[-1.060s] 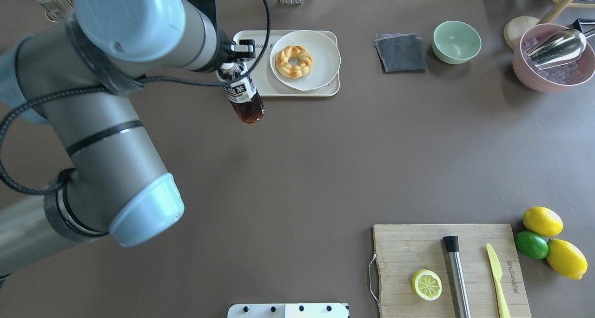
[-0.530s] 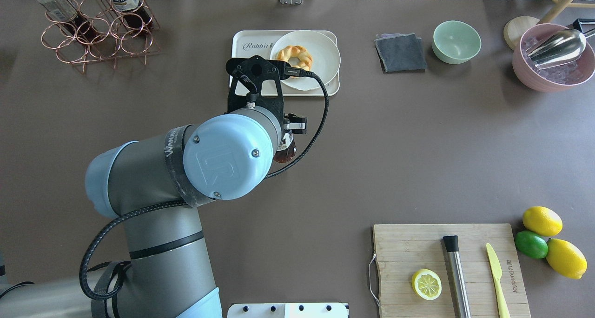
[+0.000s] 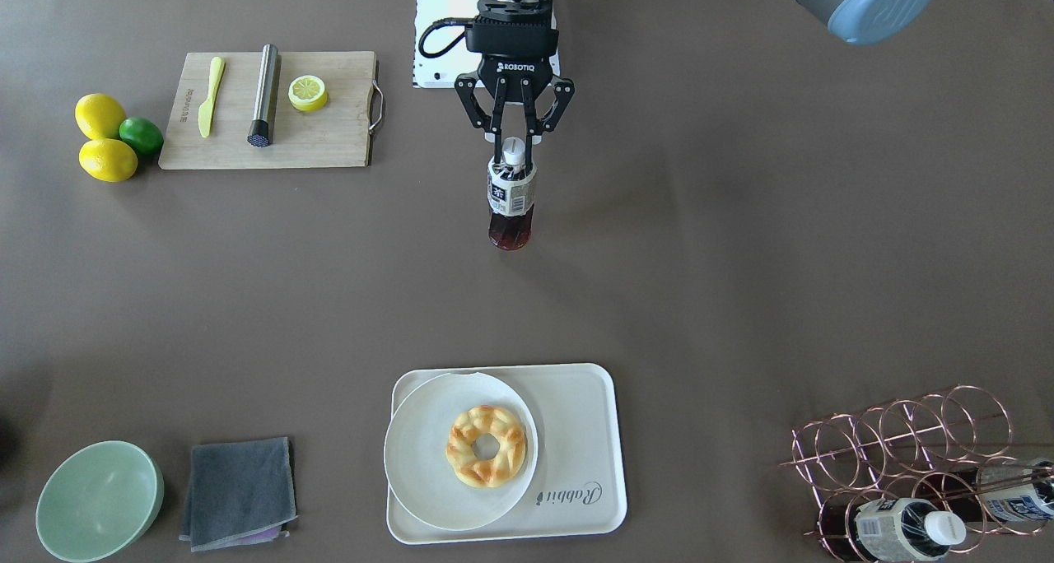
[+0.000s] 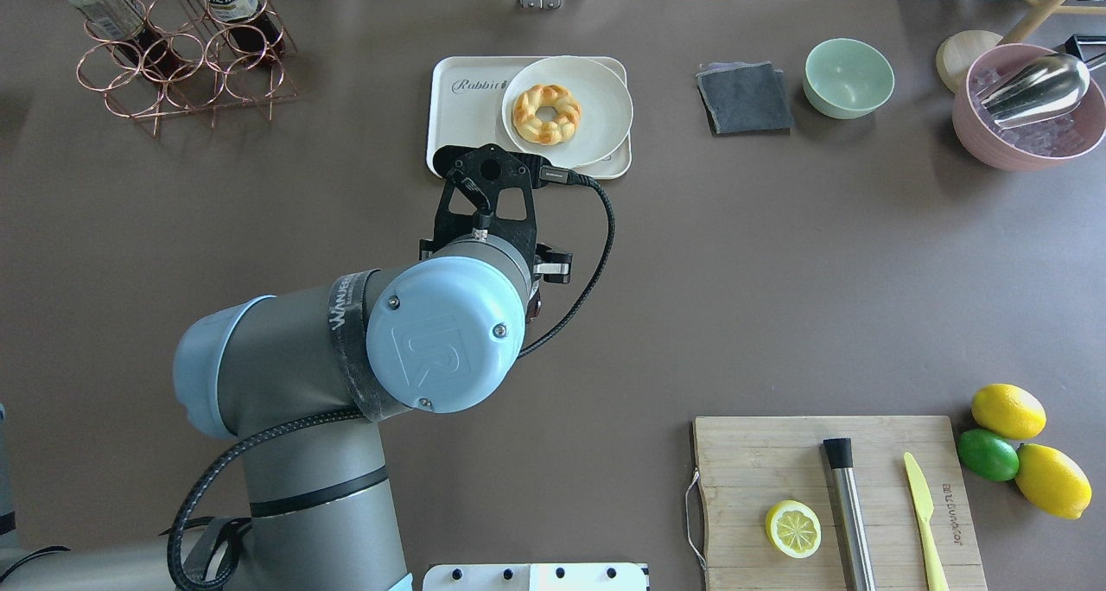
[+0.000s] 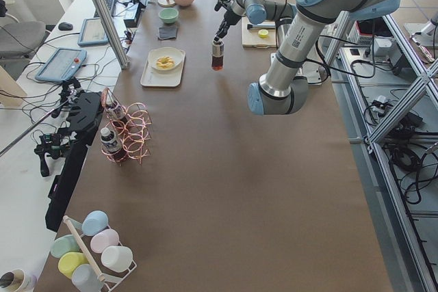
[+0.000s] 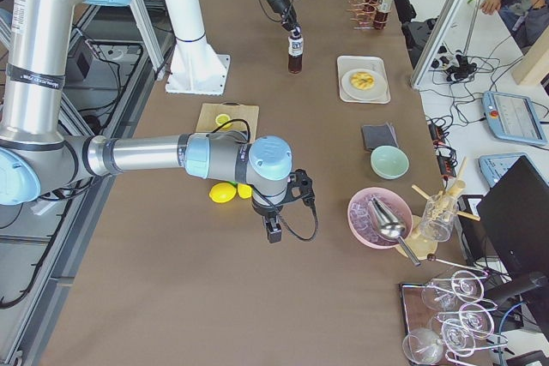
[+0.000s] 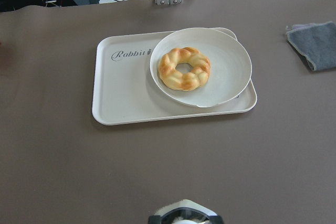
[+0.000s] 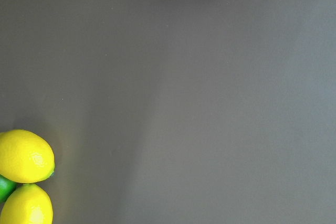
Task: Place tea on tray
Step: 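Set the tea bottle upright on the table in front of the tray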
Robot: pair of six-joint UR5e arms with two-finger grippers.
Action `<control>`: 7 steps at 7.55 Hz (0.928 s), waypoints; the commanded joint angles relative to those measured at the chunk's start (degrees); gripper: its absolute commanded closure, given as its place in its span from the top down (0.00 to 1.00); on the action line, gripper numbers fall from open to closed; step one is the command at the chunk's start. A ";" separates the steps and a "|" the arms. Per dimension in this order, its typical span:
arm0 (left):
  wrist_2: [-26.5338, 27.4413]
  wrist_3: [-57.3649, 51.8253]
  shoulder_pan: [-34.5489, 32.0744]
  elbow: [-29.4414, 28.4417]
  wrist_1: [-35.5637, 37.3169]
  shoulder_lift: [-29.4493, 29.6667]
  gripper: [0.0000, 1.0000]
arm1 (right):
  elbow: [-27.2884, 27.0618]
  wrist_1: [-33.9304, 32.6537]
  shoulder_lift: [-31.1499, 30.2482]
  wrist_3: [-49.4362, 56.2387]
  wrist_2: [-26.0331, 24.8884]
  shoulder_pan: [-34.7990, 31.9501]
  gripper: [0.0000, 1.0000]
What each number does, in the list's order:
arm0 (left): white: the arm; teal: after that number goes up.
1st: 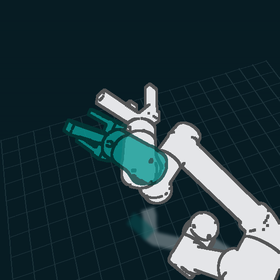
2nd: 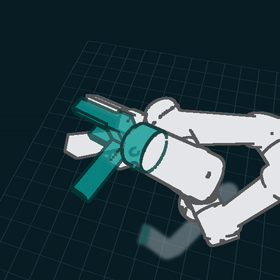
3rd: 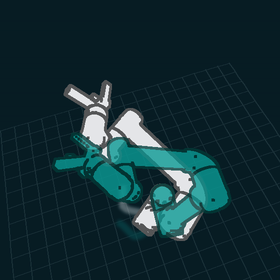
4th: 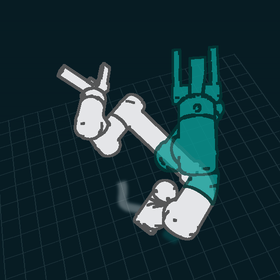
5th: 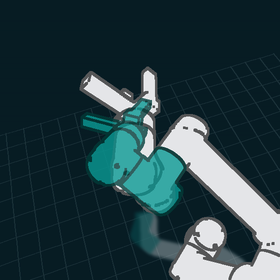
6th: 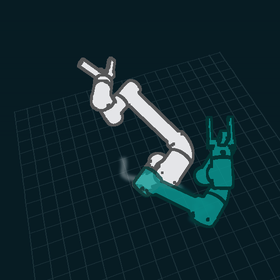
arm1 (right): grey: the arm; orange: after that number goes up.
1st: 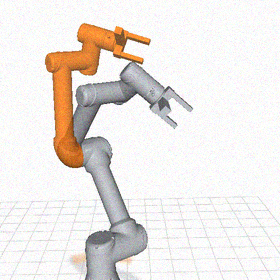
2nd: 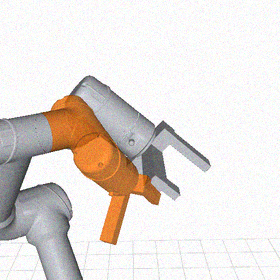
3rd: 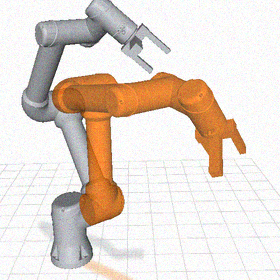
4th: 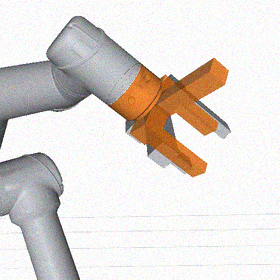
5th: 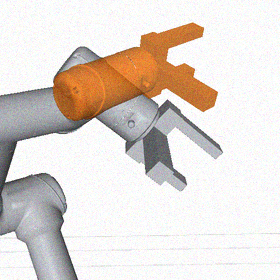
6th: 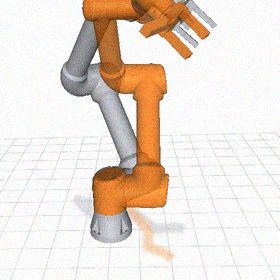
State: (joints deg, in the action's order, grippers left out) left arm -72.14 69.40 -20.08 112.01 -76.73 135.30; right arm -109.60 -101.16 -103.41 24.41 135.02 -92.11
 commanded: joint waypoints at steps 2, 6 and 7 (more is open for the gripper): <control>-0.55 1.70 1.19 0.32 0.18 0.06 0.00 | 0.26 0.00 -0.04 0.02 -0.11 0.00 1.00; -0.55 3.09 2.77 0.93 0.27 -0.30 0.00 | 0.26 0.00 -0.13 0.02 -0.11 0.00 1.00; -0.55 3.28 2.77 0.93 0.18 -0.82 0.00 | 0.26 0.00 -0.13 0.02 -0.11 0.00 1.00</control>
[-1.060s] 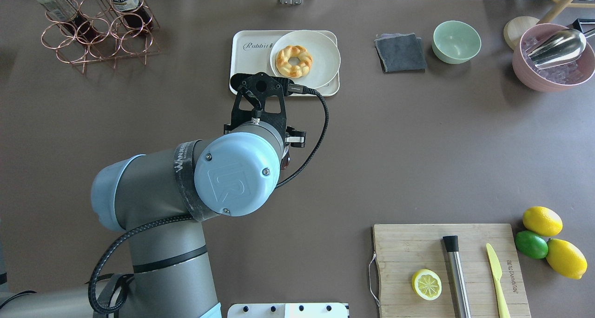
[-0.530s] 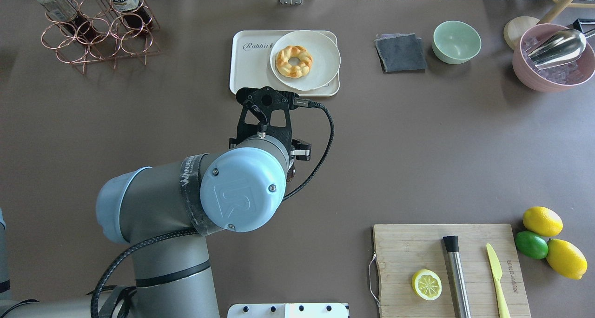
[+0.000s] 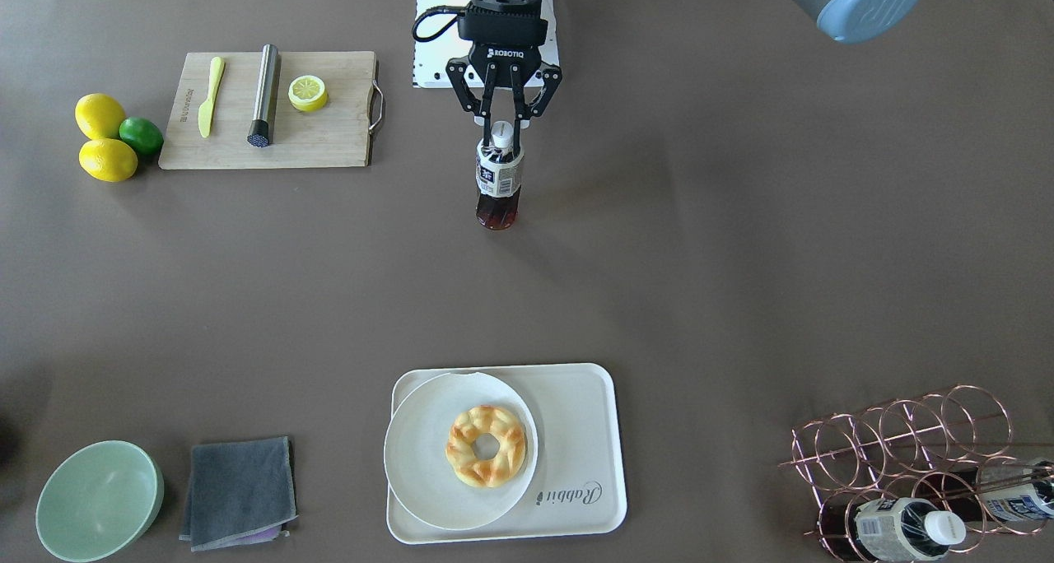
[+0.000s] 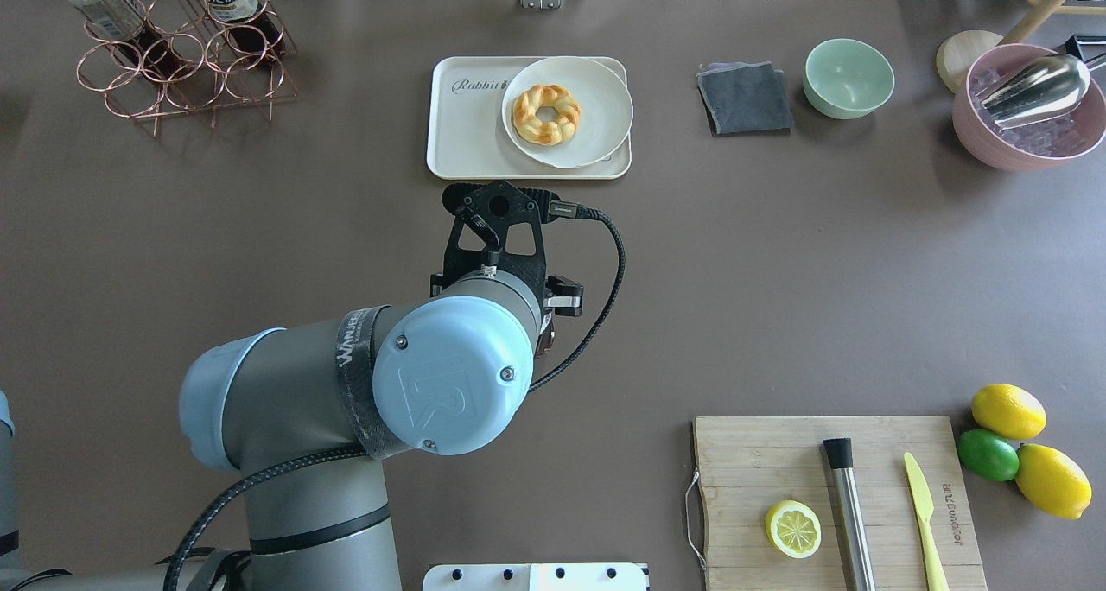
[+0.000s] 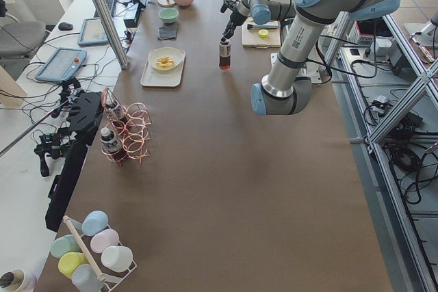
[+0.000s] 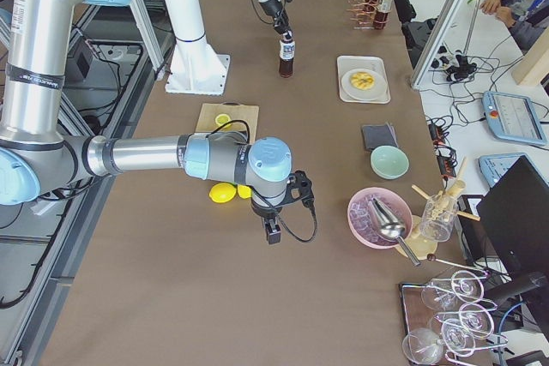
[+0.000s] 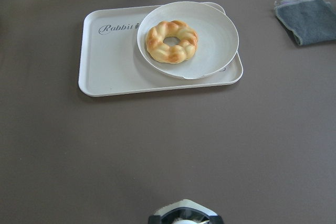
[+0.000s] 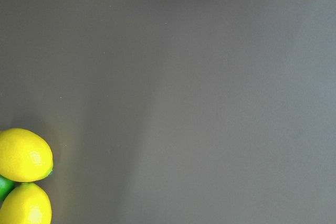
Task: Place tea on tray
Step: 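Set the tea bottle upright on the table in front of the tray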
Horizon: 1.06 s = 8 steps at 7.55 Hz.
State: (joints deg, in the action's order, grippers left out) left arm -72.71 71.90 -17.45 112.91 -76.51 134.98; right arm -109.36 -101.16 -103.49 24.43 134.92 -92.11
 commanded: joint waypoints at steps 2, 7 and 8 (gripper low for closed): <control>0.03 0.79 0.13 0.38 -0.05 -1.30 0.00 | 0.11 0.00 -0.04 0.00 -0.09 0.00 1.00; 0.12 0.79 0.31 0.20 -0.13 -2.27 0.72 | 0.11 0.00 -0.04 -0.09 -0.01 0.00 1.00; 0.03 0.70 0.31 1.07 -0.13 -2.09 0.74 | -0.06 0.00 0.22 -0.09 0.17 0.00 1.00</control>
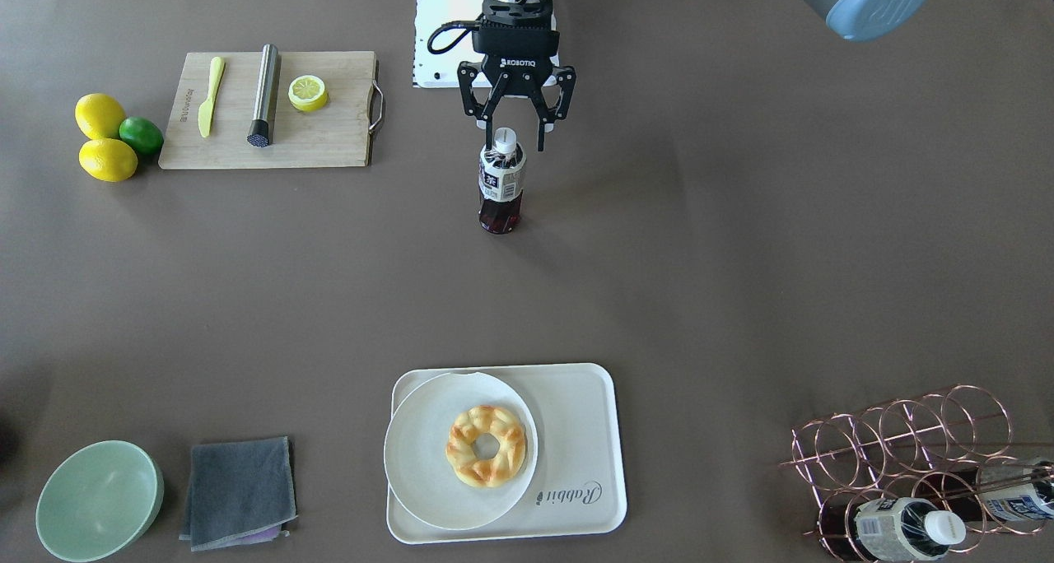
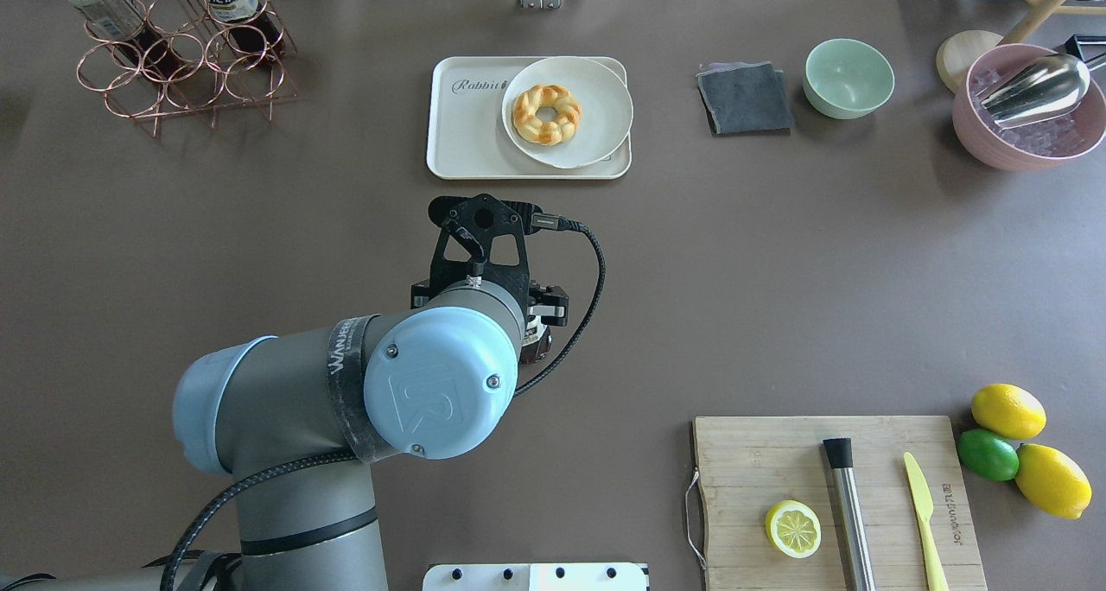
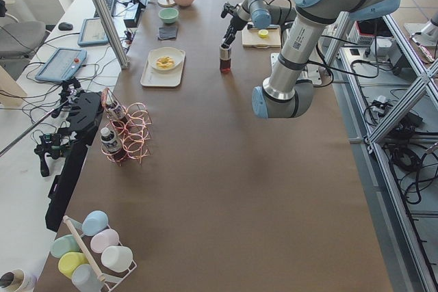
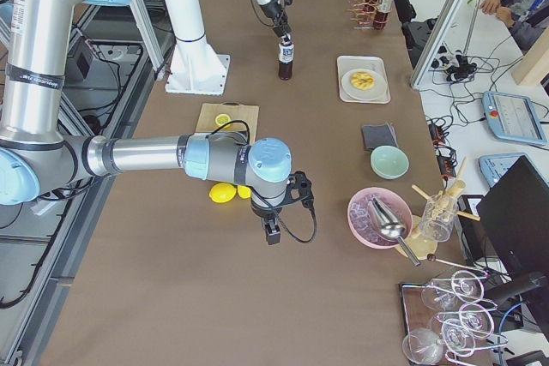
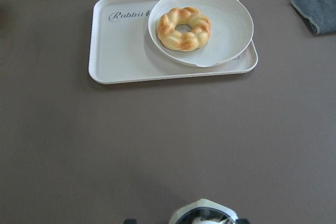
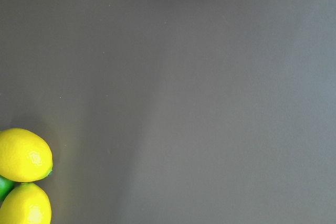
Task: Place tea on tray
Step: 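Set the tea bottle upright on the table in front of the tray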
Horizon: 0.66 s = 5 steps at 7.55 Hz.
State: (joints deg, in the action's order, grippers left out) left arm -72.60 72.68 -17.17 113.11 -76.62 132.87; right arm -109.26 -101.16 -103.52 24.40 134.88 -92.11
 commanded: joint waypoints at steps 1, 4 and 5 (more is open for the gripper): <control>-0.18 -0.43 -0.31 3.50 0.07 -0.41 0.77 | -1.21 0.09 0.86 -2.05 2.04 0.00 1.00; -21.19 -5.23 -13.71 7.46 0.07 -1.82 0.81 | -7.88 -0.09 8.13 -21.60 4.42 4.99 1.00; -29.45 -9.01 -19.42 9.57 -0.02 -4.52 0.82 | -10.43 -0.09 11.12 -29.33 4.69 8.14 1.00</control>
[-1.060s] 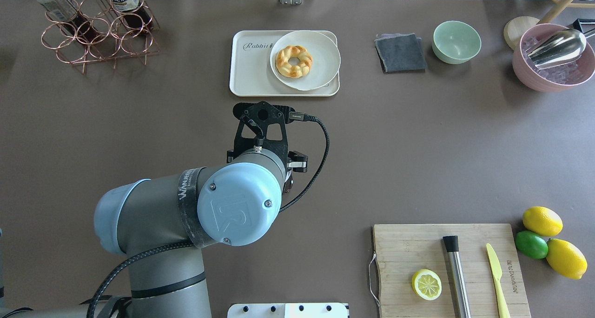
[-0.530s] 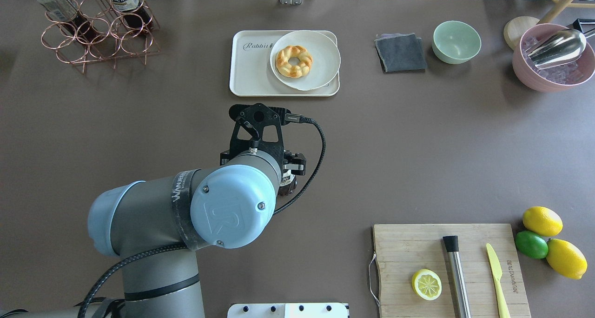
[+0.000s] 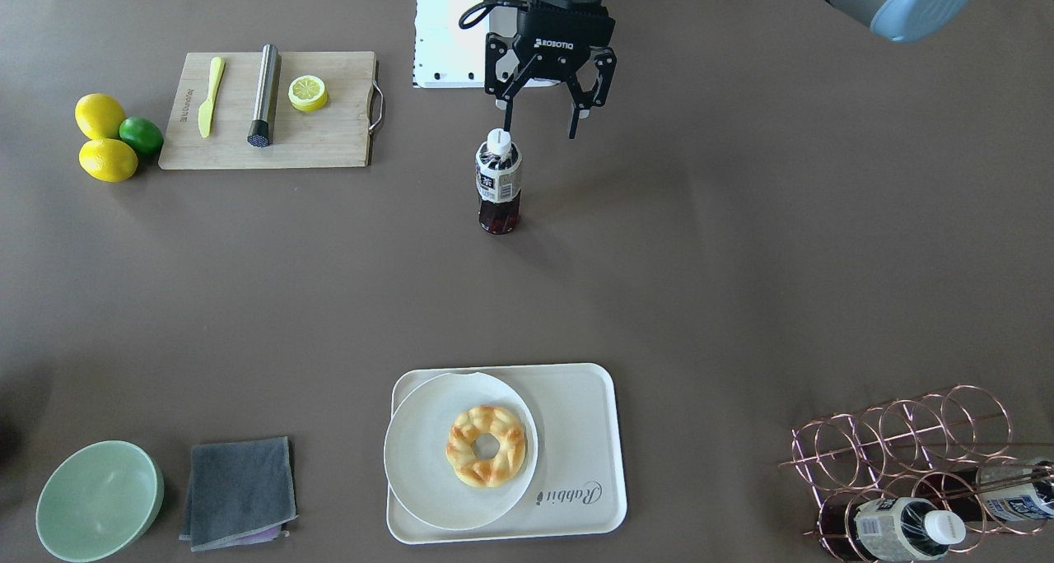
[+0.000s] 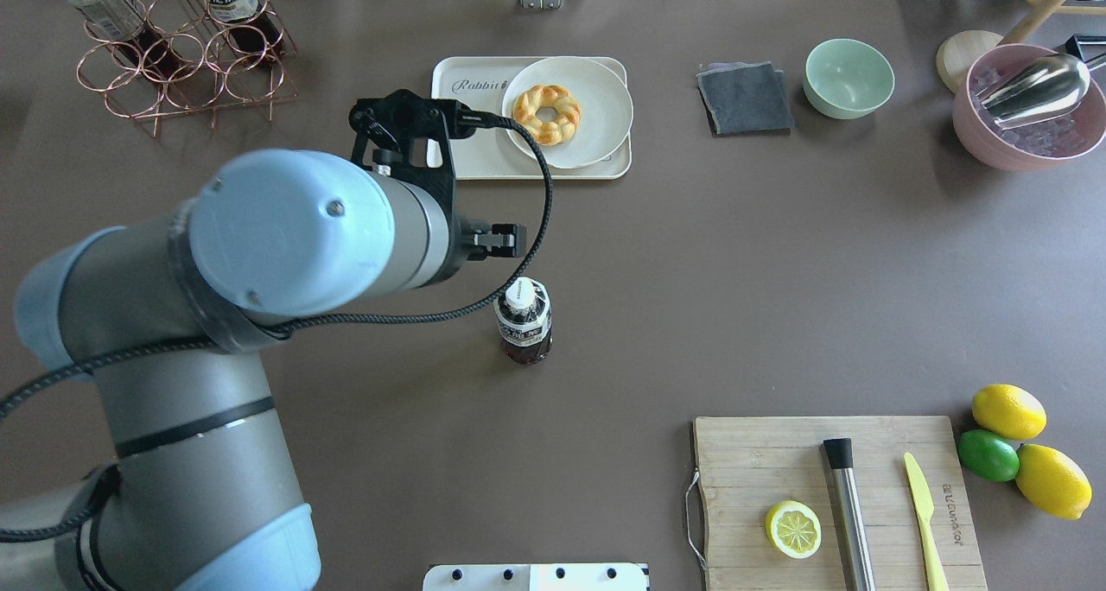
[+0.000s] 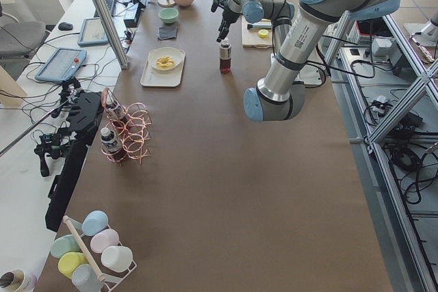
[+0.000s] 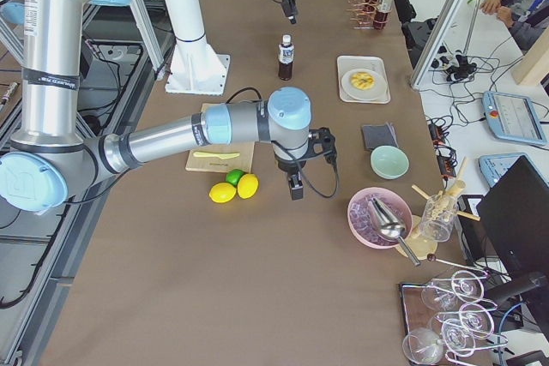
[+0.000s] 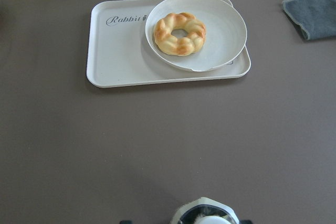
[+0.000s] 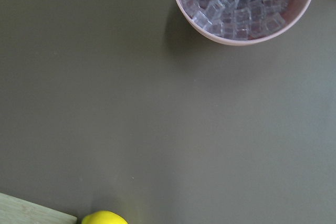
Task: Place tea on tray
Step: 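Set the tea bottle upright on the table in front of the tray, then withdraw the left gripper while the right gripper reaches toward the bottle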
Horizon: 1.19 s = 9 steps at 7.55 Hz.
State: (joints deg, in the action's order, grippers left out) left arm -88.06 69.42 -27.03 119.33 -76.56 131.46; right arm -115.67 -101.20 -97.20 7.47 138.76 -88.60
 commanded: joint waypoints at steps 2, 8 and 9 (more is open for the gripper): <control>-24.31 -16.45 -19.51 5.81 -0.17 -10.65 0.83 | -9.46 -0.14 11.11 -30.14 0.38 12.96 1.00; -38.15 -49.01 -40.36 2.59 -3.75 -32.91 0.94 | -14.76 -5.20 35.62 -80.62 -21.64 50.92 1.00; -38.24 -48.94 -40.47 0.75 -6.03 -34.32 0.94 | -13.45 -12.90 43.33 -81.73 -29.43 57.94 1.00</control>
State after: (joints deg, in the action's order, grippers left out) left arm -125.76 22.62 -65.80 122.84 -79.15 100.55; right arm -130.47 -104.57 -64.95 -67.57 120.79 -42.82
